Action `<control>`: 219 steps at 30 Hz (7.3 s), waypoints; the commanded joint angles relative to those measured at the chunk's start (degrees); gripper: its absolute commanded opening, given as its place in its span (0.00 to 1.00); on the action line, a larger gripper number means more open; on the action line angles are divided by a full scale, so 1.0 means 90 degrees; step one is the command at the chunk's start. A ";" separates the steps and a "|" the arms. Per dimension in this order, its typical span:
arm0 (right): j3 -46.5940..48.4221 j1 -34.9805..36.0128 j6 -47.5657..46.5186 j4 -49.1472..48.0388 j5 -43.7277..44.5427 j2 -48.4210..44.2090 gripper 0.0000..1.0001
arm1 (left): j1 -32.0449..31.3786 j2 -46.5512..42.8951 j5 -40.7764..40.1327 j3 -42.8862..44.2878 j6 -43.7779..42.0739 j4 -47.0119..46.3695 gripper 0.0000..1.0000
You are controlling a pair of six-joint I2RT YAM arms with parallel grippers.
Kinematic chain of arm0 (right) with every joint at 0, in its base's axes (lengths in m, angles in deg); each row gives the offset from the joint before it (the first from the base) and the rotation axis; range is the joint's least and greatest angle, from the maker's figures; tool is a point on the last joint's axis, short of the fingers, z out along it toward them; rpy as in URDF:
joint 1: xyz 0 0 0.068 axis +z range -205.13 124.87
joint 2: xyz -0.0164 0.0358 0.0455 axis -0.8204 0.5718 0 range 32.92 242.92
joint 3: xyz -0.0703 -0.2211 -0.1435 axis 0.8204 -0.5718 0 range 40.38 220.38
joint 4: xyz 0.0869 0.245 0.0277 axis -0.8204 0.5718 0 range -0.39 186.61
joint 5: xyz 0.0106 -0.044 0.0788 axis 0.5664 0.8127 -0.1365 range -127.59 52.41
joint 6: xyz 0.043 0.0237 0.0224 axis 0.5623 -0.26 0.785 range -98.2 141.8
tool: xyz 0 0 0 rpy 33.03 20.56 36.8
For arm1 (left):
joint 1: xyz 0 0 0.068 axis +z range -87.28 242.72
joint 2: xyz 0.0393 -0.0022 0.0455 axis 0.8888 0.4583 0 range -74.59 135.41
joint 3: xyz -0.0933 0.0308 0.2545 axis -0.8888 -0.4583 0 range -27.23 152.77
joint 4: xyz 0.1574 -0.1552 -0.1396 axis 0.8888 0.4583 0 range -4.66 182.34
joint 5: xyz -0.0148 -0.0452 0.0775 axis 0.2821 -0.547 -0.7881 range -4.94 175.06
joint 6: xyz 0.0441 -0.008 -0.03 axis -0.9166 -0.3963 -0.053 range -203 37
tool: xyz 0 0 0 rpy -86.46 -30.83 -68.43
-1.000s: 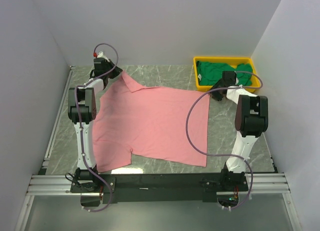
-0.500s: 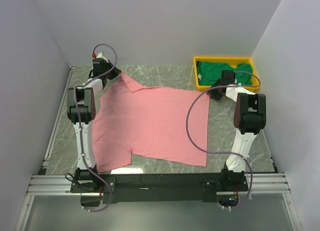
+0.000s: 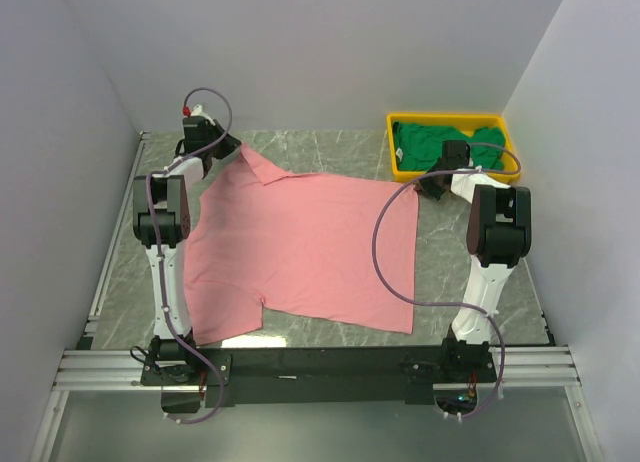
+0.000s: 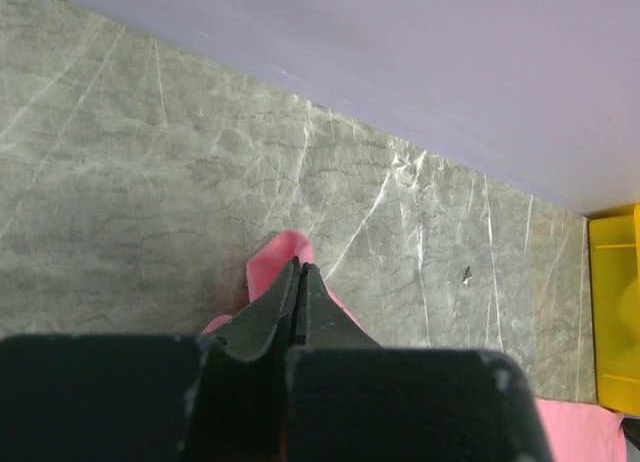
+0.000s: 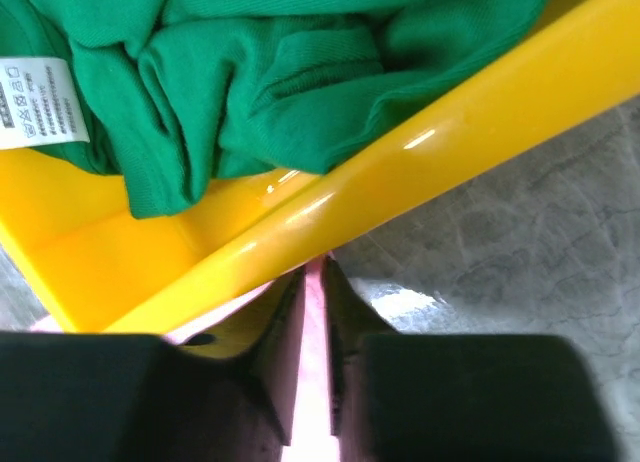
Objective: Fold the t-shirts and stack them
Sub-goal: Fold the tshirt
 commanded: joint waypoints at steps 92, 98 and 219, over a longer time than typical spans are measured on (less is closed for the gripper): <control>0.1657 0.7693 -0.5245 0.0820 0.0126 0.0659 0.57 | 0.0253 -0.0823 0.0361 -0.0328 -0.0121 0.0961 0.01; 0.1726 0.7987 -0.5392 0.1172 -0.0156 0.0806 0.56 | 0.0263 -0.0901 0.0292 -0.0377 -0.0131 0.1059 0.01; 0.3229 0.2450 -0.0939 0.1983 0.2949 0.1529 0.54 | 0.1777 -0.3421 -0.1319 -0.2926 -0.0385 0.2123 0.01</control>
